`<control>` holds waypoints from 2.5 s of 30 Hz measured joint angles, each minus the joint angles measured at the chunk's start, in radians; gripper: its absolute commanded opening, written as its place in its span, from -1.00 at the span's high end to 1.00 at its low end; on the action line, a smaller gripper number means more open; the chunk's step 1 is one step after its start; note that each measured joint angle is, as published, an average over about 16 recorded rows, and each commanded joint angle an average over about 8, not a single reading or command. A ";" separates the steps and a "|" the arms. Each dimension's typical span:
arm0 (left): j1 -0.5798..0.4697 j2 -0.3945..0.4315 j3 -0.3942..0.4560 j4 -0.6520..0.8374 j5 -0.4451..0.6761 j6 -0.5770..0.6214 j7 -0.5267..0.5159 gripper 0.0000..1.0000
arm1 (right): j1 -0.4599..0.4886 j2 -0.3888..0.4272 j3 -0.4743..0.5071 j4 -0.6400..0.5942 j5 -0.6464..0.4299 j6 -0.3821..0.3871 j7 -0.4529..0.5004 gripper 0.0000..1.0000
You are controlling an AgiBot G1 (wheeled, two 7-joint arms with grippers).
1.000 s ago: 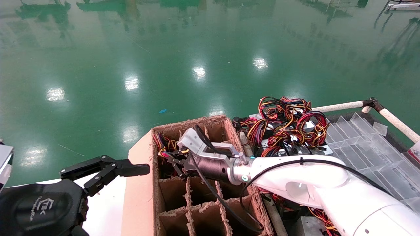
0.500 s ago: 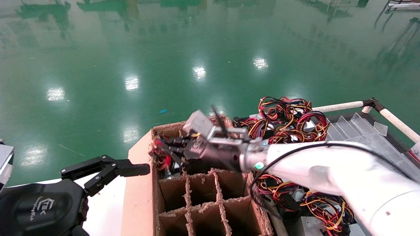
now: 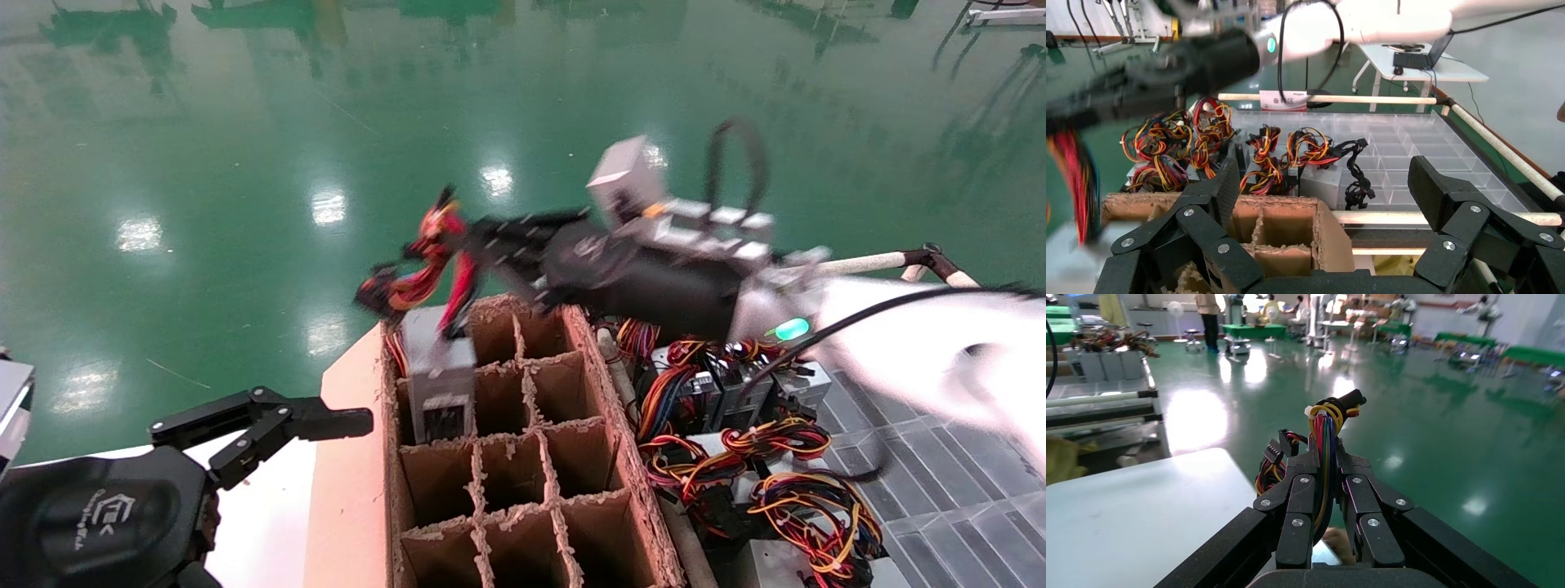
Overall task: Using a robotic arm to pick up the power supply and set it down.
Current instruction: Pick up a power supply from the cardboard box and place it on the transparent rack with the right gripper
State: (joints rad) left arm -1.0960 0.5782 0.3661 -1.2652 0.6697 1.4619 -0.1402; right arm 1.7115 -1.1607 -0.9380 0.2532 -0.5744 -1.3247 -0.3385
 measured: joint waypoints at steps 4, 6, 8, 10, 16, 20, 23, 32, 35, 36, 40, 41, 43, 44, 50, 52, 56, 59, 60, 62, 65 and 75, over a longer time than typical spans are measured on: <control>0.000 0.000 0.000 0.000 0.000 0.000 0.000 -1.00 | 0.058 0.064 0.005 -0.016 0.000 -0.047 0.004 1.00; 0.000 0.000 0.000 0.000 0.000 0.000 0.000 -1.00 | 0.092 0.100 0.004 -0.022 -0.007 -0.065 0.008 1.00; 0.000 0.000 0.000 0.000 0.000 0.000 0.000 -1.00 | 0.128 0.137 -0.001 -0.027 -0.019 -0.080 0.013 1.00; 0.000 0.000 0.000 0.000 0.000 0.000 0.000 -1.00 | 0.166 0.177 -0.007 -0.031 -0.035 -0.092 0.019 1.00; 0.000 0.000 0.000 0.000 0.000 0.000 0.000 -1.00 | 0.283 0.306 -0.037 -0.039 -0.100 -0.118 0.037 1.00; 0.000 0.000 0.000 0.000 0.000 0.000 0.000 -1.00 | 0.354 0.396 -0.062 -0.039 -0.151 -0.136 0.049 1.00; 0.000 0.000 0.000 0.000 0.000 0.000 0.000 -1.00 | 0.399 0.463 -0.080 -0.038 -0.188 -0.151 0.057 1.00; 0.000 0.000 0.000 0.000 0.000 0.000 0.000 -1.00 | 0.465 0.632 -0.117 -0.032 -0.258 -0.203 0.090 1.00; 0.000 0.000 0.000 0.000 0.000 0.000 0.000 -1.00 | 0.463 0.674 -0.123 -0.034 -0.266 -0.216 0.105 1.00; 0.000 0.000 0.000 0.000 0.000 0.000 0.000 -1.00 | 0.459 0.686 -0.125 -0.035 -0.267 -0.220 0.110 1.00; 0.000 0.000 0.000 0.000 0.000 0.000 0.000 -1.00 | 0.431 0.723 -0.128 -0.046 -0.262 -0.230 0.128 1.00; 0.000 0.000 0.000 0.000 0.000 0.000 0.000 -1.00 | 0.419 0.730 -0.128 -0.051 -0.258 -0.232 0.132 1.00; 0.000 0.000 0.000 0.000 0.000 0.000 0.000 -1.00 | 0.392 0.739 -0.126 -0.062 -0.247 -0.235 0.140 1.00; 0.000 0.000 0.000 0.000 0.000 0.000 0.000 -1.00 | 0.376 0.743 -0.124 -0.069 -0.240 -0.237 0.143 1.00; 0.000 0.000 0.000 0.000 0.000 0.000 0.000 -1.00 | 0.263 0.747 -0.104 -0.112 -0.180 -0.243 0.149 1.00; 0.000 0.000 0.001 0.000 0.000 0.000 0.000 -1.00 | 0.219 0.743 -0.094 -0.127 -0.155 -0.245 0.149 1.00; 0.000 0.000 0.001 0.000 0.000 0.000 0.000 -1.00 | 0.129 0.732 -0.070 -0.153 -0.101 -0.249 0.144 1.00; 0.000 0.000 0.001 0.000 0.000 0.000 0.000 -1.00 | 0.067 0.724 -0.052 -0.167 -0.063 -0.249 0.139 1.00; 0.000 0.000 0.001 0.000 0.000 0.000 0.000 -1.00 | 0.048 0.721 -0.046 -0.171 -0.051 -0.249 0.137 1.00; 0.000 0.000 0.001 0.000 0.000 0.000 0.000 -1.00 | 0.011 0.714 -0.034 -0.179 -0.028 -0.248 0.136 1.00; 0.000 0.000 0.001 0.000 0.000 0.000 0.000 -1.00 | -0.041 0.703 -0.017 -0.188 0.004 -0.248 0.134 1.00; 0.000 0.000 0.001 0.000 0.000 0.000 0.000 -1.00 | -0.158 0.664 0.027 -0.199 0.080 -0.241 0.141 1.00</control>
State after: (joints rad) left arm -1.0962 0.5780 0.3668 -1.2652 0.6692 1.4616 -0.1398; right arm 1.5538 -0.4966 -0.9115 0.0539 -0.4948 -1.5655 -0.1979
